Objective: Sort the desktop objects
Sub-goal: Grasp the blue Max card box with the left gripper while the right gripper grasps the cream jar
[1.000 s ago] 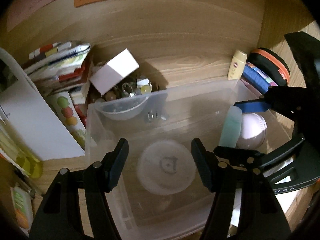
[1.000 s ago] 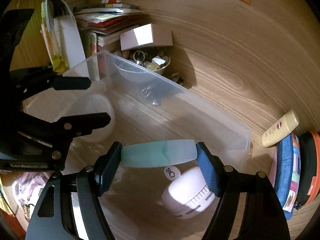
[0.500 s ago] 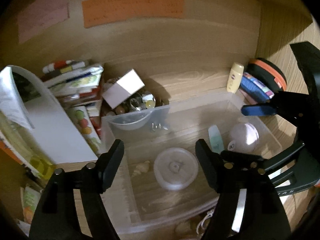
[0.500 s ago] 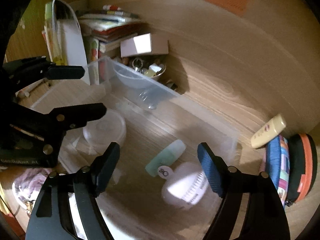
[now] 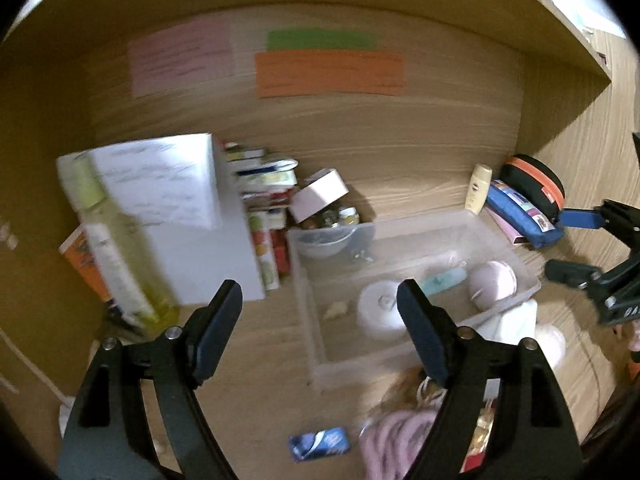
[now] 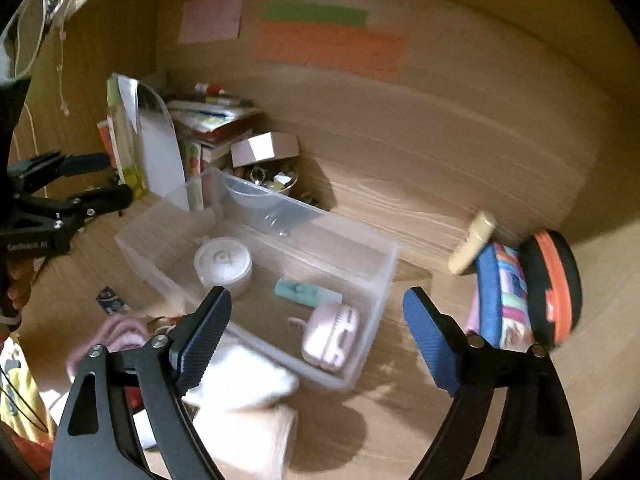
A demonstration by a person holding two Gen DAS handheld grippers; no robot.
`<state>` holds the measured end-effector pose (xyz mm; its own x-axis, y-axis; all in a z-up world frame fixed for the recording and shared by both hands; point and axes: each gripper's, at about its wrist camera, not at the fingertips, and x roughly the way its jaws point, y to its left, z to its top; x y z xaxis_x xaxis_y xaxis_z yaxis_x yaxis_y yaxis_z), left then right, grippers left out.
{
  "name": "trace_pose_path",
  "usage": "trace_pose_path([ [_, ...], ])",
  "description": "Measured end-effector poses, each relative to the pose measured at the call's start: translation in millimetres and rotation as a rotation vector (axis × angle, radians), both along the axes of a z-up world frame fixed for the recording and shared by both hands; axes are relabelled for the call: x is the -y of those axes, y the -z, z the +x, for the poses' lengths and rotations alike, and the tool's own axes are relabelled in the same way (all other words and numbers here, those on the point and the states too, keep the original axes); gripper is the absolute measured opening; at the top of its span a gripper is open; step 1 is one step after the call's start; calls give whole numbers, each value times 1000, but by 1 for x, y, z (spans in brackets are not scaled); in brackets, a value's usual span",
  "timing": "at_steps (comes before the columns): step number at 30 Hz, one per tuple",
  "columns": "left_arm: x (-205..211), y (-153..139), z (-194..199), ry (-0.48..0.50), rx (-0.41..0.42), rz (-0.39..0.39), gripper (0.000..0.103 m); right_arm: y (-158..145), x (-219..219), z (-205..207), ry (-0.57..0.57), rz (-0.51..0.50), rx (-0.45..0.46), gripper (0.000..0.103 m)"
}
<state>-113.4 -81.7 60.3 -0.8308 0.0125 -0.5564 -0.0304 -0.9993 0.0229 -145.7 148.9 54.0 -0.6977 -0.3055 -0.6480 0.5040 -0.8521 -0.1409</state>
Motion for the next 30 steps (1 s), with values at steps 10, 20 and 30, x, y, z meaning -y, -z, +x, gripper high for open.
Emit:
trace_pose_path([
  [10, 22, 43, 34, -41, 113, -2, 80, 24, -30, 33, 64, -23, 48, 89],
  [20, 27, 95, 51, -47, 261, 22, 80, 62, -29, 53, 64, -19, 125, 89],
  [30, 15, 114, 36, -8, 328, 15, 80, 90, -5, 50, 11, 21, 176, 89],
])
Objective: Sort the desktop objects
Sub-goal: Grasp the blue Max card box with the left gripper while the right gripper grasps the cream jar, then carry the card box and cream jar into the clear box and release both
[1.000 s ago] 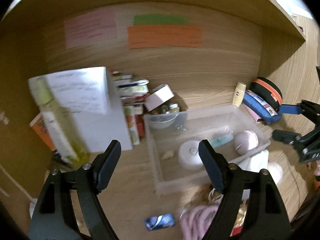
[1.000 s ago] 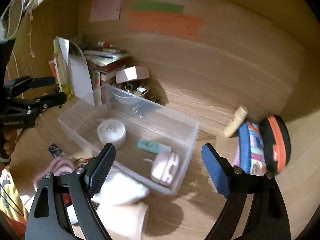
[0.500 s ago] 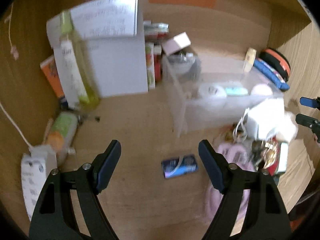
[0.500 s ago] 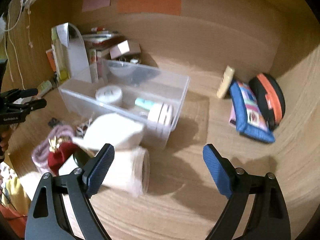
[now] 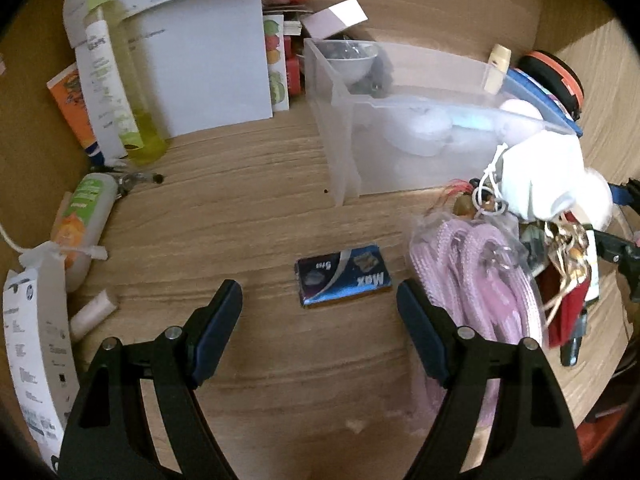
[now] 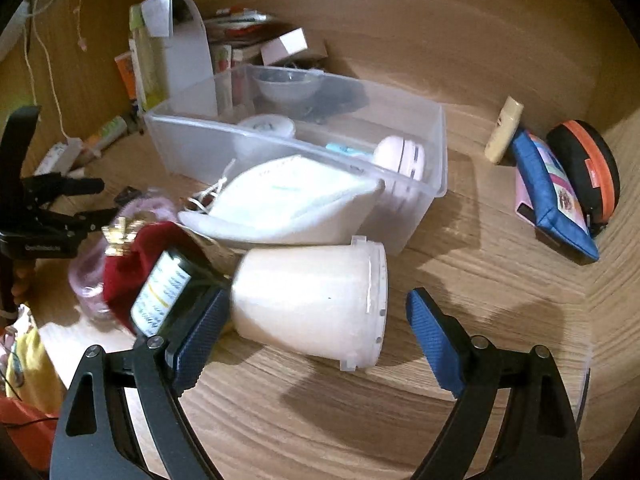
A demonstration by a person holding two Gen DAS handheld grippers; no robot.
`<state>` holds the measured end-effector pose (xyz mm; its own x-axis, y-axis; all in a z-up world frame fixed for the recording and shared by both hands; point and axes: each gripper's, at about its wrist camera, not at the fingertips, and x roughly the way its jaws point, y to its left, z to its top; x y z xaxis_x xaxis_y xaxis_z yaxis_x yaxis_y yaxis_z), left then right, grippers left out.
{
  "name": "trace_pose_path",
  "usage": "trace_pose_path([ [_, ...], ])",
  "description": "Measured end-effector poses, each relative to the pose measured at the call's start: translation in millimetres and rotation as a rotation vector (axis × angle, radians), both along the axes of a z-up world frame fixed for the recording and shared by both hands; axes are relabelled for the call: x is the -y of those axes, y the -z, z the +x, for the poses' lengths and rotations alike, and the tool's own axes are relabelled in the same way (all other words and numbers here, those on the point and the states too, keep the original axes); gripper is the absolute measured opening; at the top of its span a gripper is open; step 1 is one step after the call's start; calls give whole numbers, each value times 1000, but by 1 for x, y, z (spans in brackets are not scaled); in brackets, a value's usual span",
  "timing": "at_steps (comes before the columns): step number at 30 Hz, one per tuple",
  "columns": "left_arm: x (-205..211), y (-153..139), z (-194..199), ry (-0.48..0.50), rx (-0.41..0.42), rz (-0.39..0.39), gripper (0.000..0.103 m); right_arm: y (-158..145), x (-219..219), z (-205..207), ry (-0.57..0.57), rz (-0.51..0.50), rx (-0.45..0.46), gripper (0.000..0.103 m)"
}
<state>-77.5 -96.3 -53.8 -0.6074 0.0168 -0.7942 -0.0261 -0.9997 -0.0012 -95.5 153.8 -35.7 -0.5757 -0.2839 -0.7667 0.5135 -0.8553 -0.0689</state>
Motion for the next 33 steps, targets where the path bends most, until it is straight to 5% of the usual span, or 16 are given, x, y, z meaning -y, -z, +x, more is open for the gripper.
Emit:
trace_pose_path([
  [5, 2, 2, -9, -10, 4, 23, 80, 5, -6, -7, -2, -27, 14, 89],
  [9, 0, 5, -9, -21, 6, -2, 66, 6, -7, -8, -12, -37, 8, 87],
  [11, -1, 5, -9, -16, 3, -5, 63, 5, -7, -8, -24, -49, 3, 83],
  [13, 0, 5, -10, -17, -1, -4, 59, 3, -6, -6, -44, -60, 3, 67],
  [15, 1, 4, -10, -24, -6, -5, 47, 0, -6, -4, -56, -64, -1, 65],
  [24, 4, -6, -5, -44, -43, 16, 47, -4, -29, -3, 1, -105, 4, 64],
  [33, 10, -49, 1, -74, -178, 50, 47, -31, -56, -8, 79, -153, -33, 64],
])
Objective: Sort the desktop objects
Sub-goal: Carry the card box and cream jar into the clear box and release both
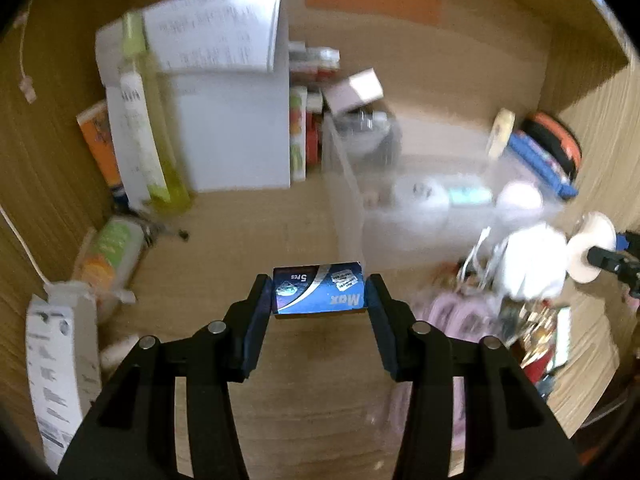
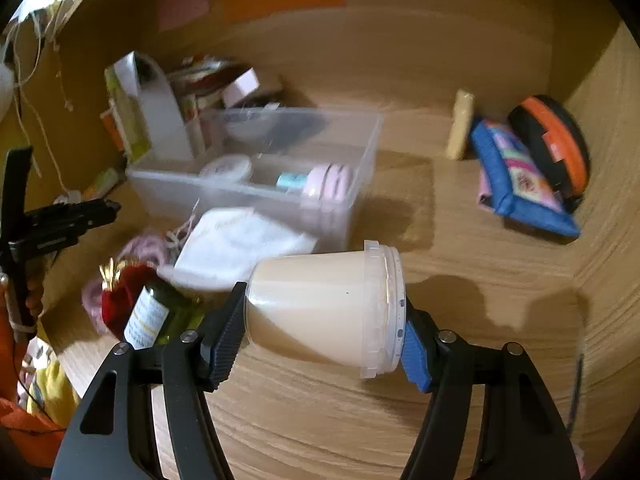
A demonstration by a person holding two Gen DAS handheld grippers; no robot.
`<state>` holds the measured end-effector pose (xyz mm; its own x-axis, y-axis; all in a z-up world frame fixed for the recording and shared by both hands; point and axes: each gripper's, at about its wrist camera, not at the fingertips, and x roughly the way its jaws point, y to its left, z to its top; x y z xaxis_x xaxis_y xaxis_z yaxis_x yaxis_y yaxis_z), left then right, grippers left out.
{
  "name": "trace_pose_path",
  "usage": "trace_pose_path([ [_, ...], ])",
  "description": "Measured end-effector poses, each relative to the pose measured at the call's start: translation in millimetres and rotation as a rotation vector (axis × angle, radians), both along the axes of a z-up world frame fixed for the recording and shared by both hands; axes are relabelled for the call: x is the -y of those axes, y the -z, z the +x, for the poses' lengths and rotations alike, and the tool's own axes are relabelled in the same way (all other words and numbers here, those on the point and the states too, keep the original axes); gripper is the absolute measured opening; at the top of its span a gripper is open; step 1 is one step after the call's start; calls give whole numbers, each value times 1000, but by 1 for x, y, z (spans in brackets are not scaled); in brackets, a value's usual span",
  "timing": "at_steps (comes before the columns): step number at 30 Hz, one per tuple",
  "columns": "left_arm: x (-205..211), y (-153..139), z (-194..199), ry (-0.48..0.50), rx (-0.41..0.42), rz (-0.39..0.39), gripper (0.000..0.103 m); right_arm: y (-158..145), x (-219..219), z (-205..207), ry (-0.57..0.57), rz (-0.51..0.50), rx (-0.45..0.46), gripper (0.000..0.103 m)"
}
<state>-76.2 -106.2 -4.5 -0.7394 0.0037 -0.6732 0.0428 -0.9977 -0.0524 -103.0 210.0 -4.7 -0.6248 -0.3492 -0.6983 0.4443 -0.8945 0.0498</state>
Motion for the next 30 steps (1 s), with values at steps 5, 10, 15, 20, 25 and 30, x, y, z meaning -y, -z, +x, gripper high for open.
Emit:
trace_pose_path([
  [5, 0, -28, -5, 5, -78, 11, 47, -25, -4, -6, 16, -4, -65, 64],
  [10, -9, -47, -14, 30, -131, 0, 47, -43, 1, -16, -8, -13, -108, 64],
  [15, -22, -53, -28, 67, -151, -5, 47, -52, 17, -29, -45, -22, -124, 64],
  [20, -33, -46, -48, 101, -128, -7, 47, -49, 37, -45, -86, -13, -119, 64],
  [25, -40, -32, -69, 129, -80, -17, 47, -41, 57, -65, -121, -21, -90, 64],
  [30, -43, -18, -85, 130, -52, -49, 47, -30, 80, -82, -167, -5, -51, 64],
])
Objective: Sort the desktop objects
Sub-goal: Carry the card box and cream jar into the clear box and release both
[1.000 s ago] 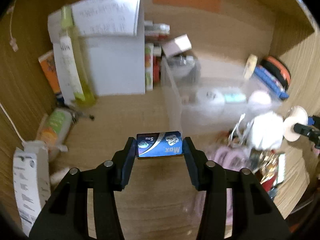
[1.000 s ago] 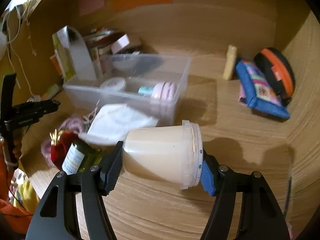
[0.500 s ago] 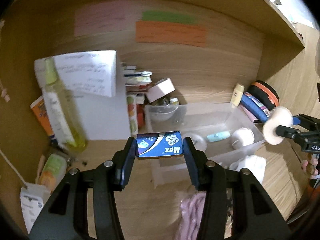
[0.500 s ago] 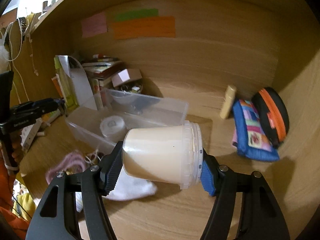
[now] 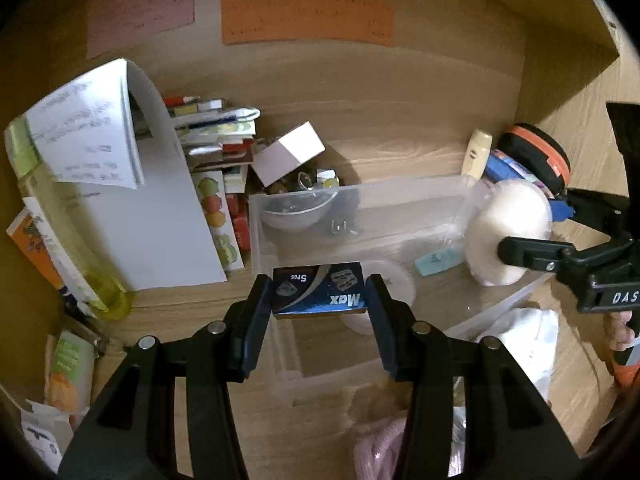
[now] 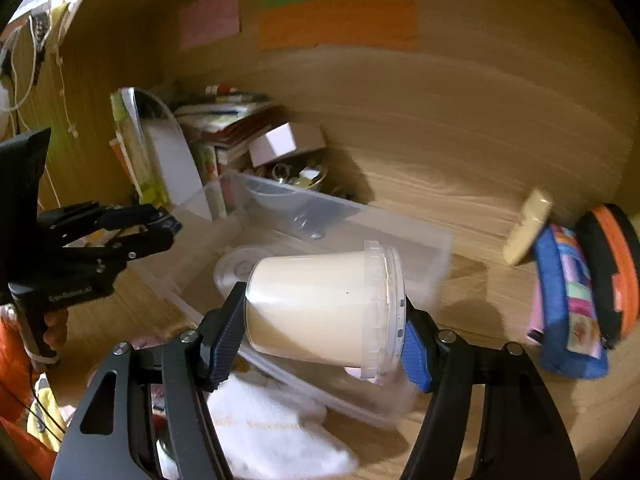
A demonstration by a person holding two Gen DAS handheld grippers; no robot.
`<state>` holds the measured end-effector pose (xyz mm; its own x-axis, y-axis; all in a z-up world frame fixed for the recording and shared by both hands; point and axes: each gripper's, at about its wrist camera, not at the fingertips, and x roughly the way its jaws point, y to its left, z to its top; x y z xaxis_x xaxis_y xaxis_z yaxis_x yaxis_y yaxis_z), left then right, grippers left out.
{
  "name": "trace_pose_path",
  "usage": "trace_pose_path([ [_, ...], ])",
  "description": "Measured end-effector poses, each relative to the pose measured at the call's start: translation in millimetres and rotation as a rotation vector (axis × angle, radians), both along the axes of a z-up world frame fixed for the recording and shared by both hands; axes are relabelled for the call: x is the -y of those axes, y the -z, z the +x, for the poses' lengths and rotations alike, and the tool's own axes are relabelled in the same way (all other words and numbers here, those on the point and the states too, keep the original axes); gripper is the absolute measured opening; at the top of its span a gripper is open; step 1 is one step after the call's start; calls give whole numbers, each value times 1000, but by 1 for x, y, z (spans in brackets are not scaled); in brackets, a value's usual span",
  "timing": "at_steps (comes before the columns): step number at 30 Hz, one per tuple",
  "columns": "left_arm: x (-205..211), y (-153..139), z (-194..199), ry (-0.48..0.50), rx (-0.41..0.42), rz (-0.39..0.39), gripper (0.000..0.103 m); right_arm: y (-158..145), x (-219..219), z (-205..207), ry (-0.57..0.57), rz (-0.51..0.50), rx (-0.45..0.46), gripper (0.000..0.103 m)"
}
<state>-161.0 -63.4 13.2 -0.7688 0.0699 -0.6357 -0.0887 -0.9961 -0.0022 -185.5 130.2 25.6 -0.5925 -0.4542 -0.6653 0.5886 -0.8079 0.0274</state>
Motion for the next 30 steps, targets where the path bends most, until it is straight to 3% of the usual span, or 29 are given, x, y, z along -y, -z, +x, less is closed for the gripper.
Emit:
trace_pose_path([
  [10, -8, 14, -3, 33, 18, -35, 47, 24, 46, -13, -93, 106, 56, 64],
  [25, -17, 14, -3, 44, 22, -49, 47, 38, 51, -29, -81, 99, 149, 64],
  [30, -15, 12, 0, 45, 21, -26, 60, 35, 53, -23, -64, 128, 123, 65],
])
